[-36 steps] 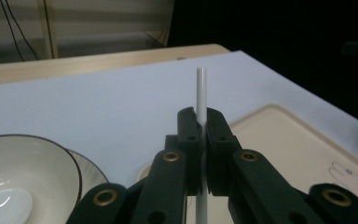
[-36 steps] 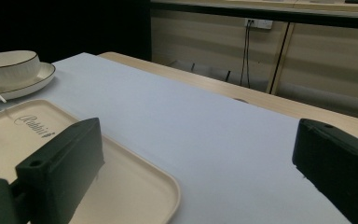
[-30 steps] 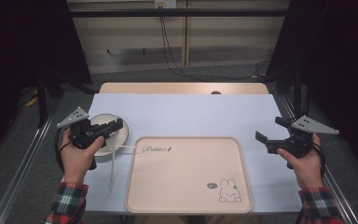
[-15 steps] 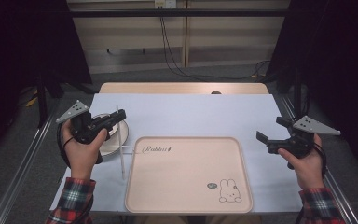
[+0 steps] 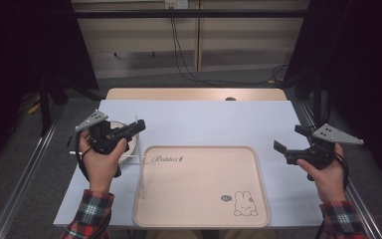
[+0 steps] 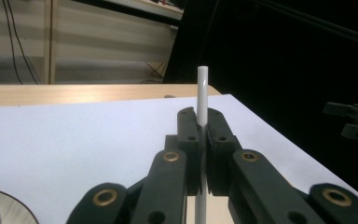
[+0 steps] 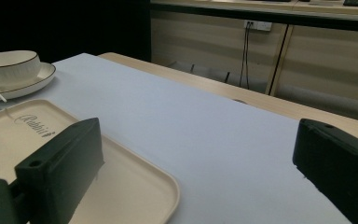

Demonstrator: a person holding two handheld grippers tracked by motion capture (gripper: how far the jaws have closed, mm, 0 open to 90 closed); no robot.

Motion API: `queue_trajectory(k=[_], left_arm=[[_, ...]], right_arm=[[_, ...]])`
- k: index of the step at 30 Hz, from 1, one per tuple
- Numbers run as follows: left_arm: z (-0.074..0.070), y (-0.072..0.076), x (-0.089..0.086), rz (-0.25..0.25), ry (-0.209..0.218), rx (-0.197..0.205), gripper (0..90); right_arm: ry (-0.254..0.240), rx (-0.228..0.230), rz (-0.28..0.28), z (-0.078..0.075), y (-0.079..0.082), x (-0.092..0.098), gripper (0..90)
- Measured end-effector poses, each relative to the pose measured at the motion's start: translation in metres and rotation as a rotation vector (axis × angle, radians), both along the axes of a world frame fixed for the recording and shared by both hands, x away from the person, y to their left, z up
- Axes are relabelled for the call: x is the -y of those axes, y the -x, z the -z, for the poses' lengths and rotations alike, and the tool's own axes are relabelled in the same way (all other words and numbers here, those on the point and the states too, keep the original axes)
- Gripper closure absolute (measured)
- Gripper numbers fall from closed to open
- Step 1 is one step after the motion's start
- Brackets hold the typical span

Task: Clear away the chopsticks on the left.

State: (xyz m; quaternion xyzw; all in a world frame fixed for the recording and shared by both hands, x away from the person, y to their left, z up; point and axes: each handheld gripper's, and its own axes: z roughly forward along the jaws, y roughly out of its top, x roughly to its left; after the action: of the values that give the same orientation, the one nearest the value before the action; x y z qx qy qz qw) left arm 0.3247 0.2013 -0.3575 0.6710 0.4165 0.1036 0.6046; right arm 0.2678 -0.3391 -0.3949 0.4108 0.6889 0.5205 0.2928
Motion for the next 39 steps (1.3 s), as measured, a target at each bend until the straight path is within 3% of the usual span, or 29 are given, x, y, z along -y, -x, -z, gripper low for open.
queue_trajectory(k=[6, 7, 9, 18, 29, 30, 33, 39], left_arm=[[0.005, -0.004, 0.009, 0.008, -0.003, -0.065, 87.1], [0.006, -0.004, 0.011, 0.009, 0.014, -0.079, 87.0], [0.009, -0.006, 0.013, 0.014, -0.01, -0.093, 87.1], [0.023, -0.01, 0.023, 0.008, -0.008, -0.199, 87.0], [0.056, -0.012, 0.033, -0.022, -0.055, -0.314, 86.8], [0.059, -0.012, 0.036, -0.043, -0.053, -0.327, 86.7], [0.065, -0.013, 0.037, -0.04, -0.1, -0.337, 86.7], [0.073, -0.014, 0.038, -0.058, -0.116, -0.357, 86.3]], right_arm=[[-0.007, 0.008, -0.015, 0.001, -0.001, 0.0, 0.3], [-0.011, 0.006, -0.018, 0.001, -0.001, 0.0, 0.3], [-0.016, 0.006, -0.022, 0.001, -0.001, -0.001, 0.3], [-0.017, 0.011, -0.041, 0.001, -0.003, -0.001, 0.3], [-0.013, 0.011, -0.05, 0.002, -0.006, -0.006, 0.4], [-0.013, 0.01, -0.048, 0.002, -0.006, -0.006, 0.4], [-0.026, 0.009, -0.036, 0.002, -0.006, -0.006, 0.4], [-0.015, 0.007, -0.054, 0.003, -0.007, -0.009, 0.4]])
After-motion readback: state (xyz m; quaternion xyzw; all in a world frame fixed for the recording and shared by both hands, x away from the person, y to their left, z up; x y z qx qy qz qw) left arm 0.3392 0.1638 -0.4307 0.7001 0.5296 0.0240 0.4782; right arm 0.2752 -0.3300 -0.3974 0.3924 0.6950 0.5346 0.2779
